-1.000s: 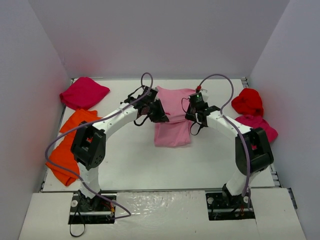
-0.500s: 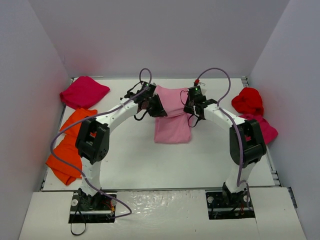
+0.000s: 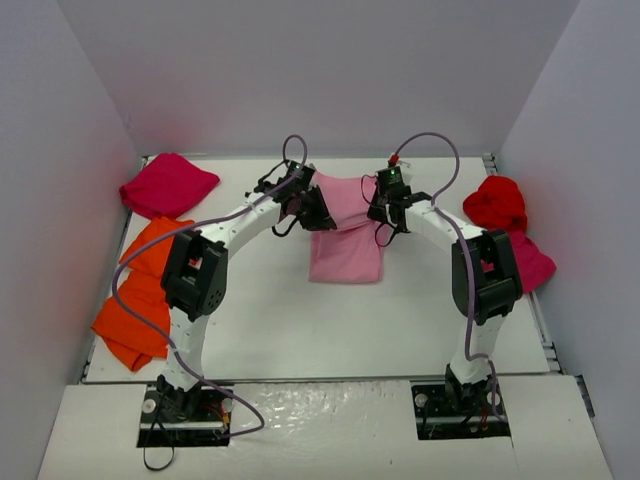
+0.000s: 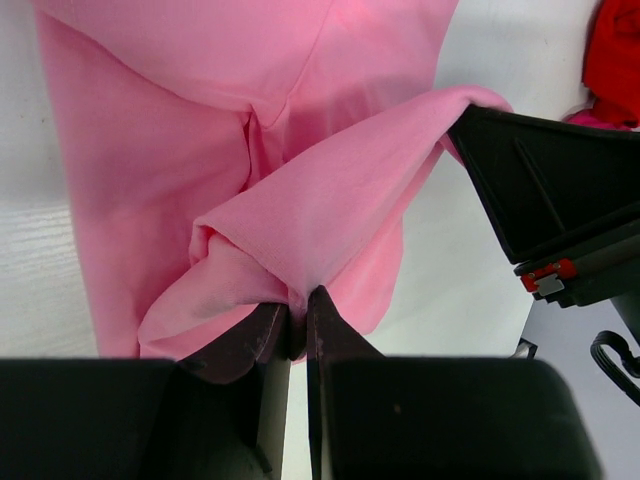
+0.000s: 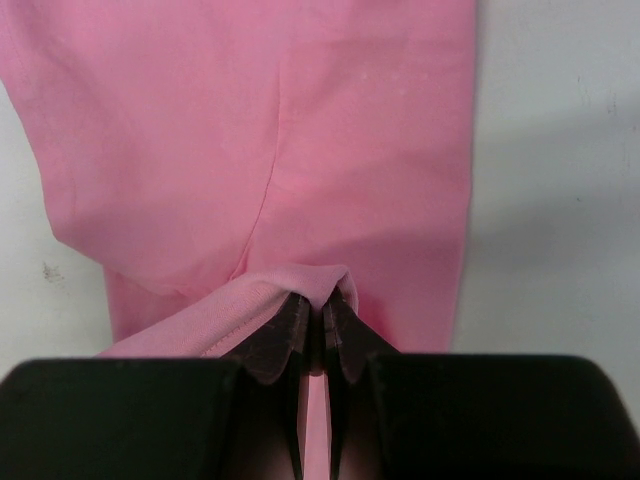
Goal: Fold and stack the t-shirts
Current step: Fold the tshirt
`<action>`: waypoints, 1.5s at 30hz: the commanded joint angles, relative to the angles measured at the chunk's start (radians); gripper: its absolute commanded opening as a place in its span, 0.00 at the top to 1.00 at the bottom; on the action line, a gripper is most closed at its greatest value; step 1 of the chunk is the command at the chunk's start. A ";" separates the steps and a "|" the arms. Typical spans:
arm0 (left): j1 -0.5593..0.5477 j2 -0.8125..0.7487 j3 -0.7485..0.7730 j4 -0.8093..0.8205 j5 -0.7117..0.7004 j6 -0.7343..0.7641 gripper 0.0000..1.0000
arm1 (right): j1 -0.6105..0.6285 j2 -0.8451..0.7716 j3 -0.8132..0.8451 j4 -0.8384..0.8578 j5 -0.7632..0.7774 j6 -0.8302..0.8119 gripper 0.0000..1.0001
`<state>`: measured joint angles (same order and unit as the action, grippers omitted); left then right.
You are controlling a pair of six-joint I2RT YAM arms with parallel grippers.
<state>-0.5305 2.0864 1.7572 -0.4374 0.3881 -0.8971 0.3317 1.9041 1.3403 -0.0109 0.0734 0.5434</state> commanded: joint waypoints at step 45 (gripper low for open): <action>-0.005 -0.398 -0.458 0.050 -0.217 0.067 0.38 | 0.030 -0.450 -0.458 0.022 -0.128 0.059 0.34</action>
<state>-0.5170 1.8242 1.3569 -0.4067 0.2301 -0.7917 0.3403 1.5914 0.9514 0.0186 -0.0338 0.5734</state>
